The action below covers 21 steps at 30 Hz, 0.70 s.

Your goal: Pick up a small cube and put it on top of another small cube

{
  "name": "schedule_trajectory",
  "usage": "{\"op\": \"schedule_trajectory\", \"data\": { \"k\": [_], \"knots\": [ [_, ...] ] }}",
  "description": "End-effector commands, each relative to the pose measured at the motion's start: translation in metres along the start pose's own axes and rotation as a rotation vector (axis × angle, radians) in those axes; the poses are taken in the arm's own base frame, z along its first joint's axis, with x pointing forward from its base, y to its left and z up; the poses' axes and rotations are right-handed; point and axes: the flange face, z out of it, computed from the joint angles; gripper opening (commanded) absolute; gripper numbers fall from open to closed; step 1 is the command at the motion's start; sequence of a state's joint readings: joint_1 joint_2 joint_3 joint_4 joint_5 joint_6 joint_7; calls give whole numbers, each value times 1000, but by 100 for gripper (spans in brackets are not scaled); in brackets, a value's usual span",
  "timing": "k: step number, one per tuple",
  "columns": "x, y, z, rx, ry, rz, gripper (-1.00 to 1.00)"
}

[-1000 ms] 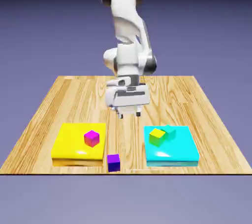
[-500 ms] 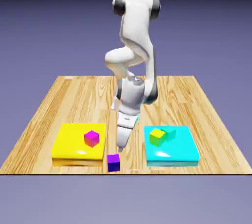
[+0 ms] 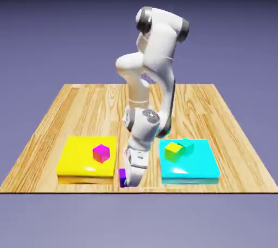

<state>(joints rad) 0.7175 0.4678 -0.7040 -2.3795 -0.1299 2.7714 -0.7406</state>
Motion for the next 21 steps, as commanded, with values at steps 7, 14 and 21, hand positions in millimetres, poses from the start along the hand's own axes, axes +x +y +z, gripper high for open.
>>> {"op": "schedule_trajectory", "data": {
  "k": [7,14,21],
  "knots": [
    [29,-3,-101,51,98,48,-100],
    [58,-108,-181,28,80,-98,-100],
    [63,-160,-169,-45,47,-179,-100]
  ]
}}
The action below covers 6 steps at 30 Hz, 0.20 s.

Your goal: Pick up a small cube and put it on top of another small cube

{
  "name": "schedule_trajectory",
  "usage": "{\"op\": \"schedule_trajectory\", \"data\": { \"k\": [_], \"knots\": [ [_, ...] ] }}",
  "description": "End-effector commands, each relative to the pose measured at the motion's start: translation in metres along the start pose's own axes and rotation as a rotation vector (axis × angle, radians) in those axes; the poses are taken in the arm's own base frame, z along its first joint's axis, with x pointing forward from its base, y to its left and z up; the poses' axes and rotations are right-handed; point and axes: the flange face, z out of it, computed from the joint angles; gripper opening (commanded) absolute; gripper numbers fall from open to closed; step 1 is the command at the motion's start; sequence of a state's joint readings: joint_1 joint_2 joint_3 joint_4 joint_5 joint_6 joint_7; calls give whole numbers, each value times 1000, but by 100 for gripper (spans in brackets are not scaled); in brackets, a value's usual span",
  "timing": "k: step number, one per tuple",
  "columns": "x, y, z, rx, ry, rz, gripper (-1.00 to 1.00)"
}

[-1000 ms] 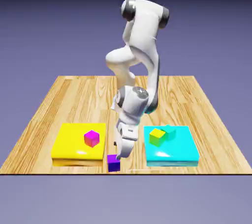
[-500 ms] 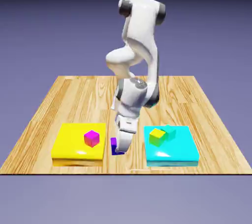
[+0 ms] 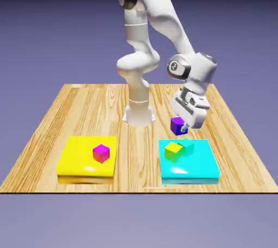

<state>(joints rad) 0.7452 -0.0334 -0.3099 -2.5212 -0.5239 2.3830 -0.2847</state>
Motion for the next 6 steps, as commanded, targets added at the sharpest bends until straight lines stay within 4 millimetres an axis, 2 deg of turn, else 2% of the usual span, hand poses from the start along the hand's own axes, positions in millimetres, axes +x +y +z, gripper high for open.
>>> {"op": "schedule_trajectory", "data": {
  "k": [1,3,4,5,6],
  "knots": [
    [1,-1,15,-1,1,0,-100],
    [1,-4,38,1,2,-1,-100],
    [1,-4,38,1,2,-1,100],
    [1,-4,38,1,2,-1,100],
    [1,-2,23,-1,1,-1,100]
  ]
}}
